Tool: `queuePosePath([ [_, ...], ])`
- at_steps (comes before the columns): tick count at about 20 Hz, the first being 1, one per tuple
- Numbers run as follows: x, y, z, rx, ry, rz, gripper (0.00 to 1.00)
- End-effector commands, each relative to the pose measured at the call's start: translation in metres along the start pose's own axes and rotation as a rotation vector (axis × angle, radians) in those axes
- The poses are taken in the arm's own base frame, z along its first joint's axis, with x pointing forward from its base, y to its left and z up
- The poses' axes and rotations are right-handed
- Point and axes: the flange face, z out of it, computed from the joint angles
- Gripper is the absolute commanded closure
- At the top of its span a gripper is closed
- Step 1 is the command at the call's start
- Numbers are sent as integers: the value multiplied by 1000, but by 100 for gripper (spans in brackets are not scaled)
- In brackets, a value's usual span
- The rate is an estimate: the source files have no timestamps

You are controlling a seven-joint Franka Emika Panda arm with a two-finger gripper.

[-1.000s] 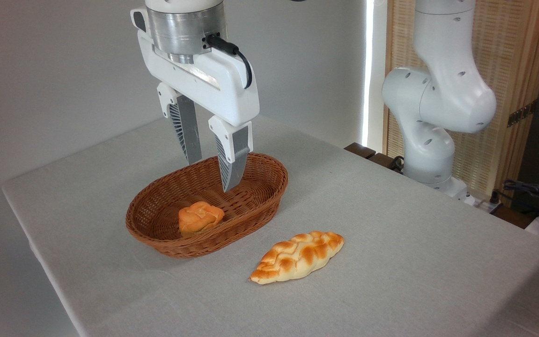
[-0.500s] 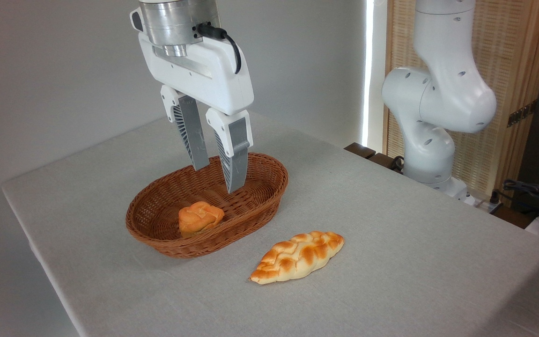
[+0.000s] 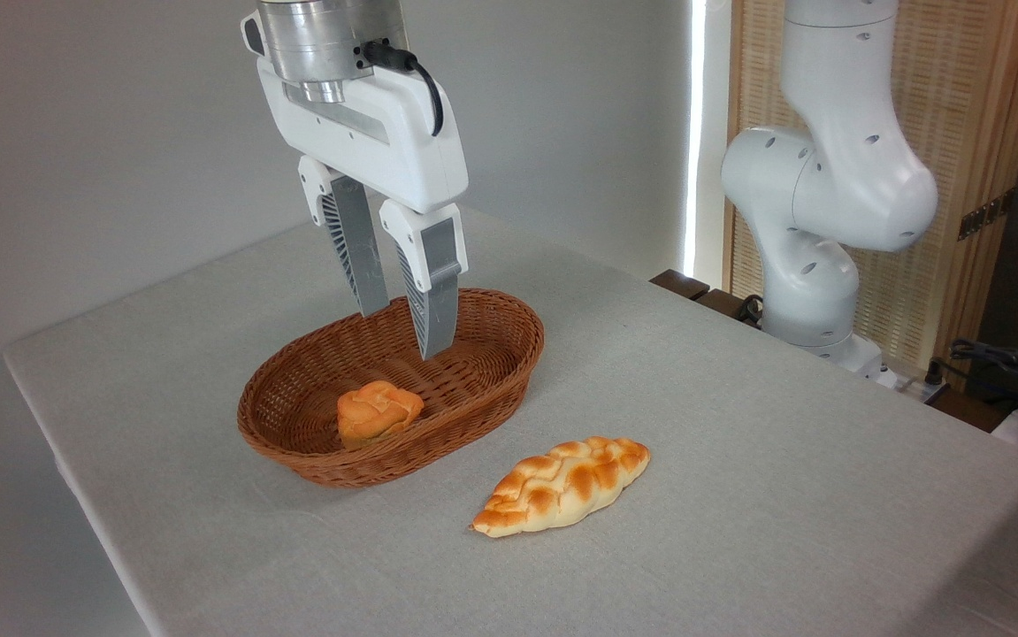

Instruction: Put bread into the basket

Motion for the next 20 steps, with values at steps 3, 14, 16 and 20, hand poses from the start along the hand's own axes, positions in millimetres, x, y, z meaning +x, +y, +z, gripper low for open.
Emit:
queuePosePath([
  [3,-4,3,-3,-16,7,2,0],
  [14,-10,3,-4,-42,40,-11,0],
  [16,-10,3,-5,-40,41,-10,0],
  [20,-17,-4,-5,-40,42,-17,0],
])
